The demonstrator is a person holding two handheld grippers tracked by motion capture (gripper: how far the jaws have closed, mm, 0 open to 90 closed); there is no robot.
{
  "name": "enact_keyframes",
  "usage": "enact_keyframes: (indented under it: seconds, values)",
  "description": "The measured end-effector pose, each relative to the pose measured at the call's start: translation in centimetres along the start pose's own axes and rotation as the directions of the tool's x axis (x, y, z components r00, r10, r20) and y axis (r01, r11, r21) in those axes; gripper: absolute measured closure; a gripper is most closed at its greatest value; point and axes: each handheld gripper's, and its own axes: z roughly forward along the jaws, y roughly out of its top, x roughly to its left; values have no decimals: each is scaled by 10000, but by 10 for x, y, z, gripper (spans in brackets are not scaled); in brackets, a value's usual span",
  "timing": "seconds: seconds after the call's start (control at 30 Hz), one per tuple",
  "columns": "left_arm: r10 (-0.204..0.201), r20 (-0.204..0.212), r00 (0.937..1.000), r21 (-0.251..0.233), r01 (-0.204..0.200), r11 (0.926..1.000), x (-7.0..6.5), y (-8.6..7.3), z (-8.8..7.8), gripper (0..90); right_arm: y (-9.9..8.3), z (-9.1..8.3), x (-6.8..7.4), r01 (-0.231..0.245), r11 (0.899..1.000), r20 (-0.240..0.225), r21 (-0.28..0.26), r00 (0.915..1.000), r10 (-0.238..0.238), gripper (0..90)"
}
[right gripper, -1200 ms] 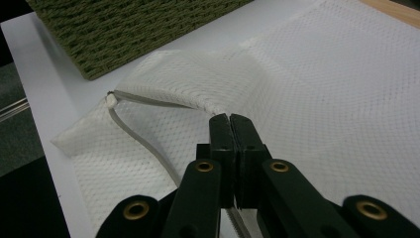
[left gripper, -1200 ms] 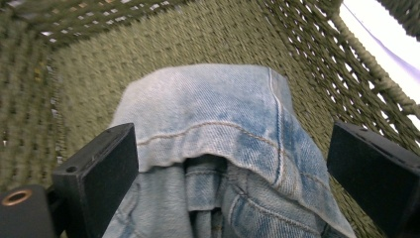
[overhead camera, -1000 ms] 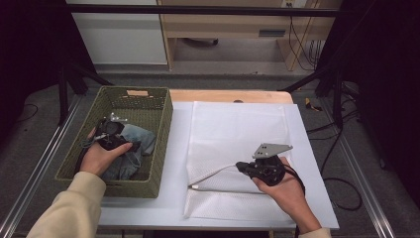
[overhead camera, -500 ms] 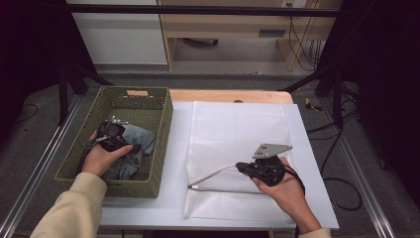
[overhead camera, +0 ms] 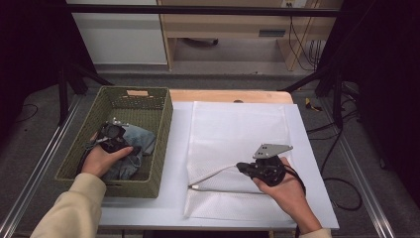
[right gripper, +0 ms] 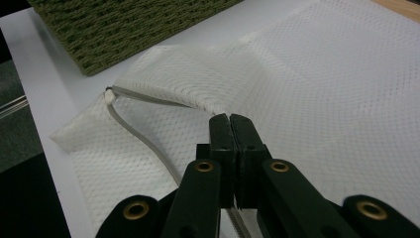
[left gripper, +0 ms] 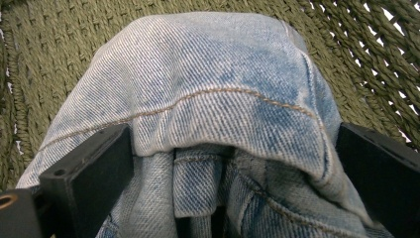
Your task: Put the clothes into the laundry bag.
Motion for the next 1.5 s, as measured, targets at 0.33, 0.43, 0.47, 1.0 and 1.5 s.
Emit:
enact_keyframes:
  seconds: [0.33, 0.43, 0.47, 1.0, 1.5]
  values:
    - [132, 19, 9999, 113, -132, 9998, -1, 0, 2, 9, -1, -1, -2, -14, 10000, 60, 16, 10000, 14, 892]
    - [110, 27, 9999, 149, -111, 9998, -1, -1, 3, 7, -1, -1, -2, -9, 10000, 77, 13, 10000, 9, 892]
    - [128, 28, 9999, 156, -128, 9998, -2, -1, 4, 6, -1, -1, -2, -6, 10000, 80, 18, 10000, 6, 892]
    - [210, 7, 9998, 435, -210, 9988, -3, -2, 8, 8, -2, -1, -2, 37, 10000, 72, 31, 10000, -37, 892]
    - [771, -427, 9961, 784, -736, 9942, -4, 2, -8, 573, -2, -2, -3, 18, 10000, 108, 29, 9999, -19, 893]
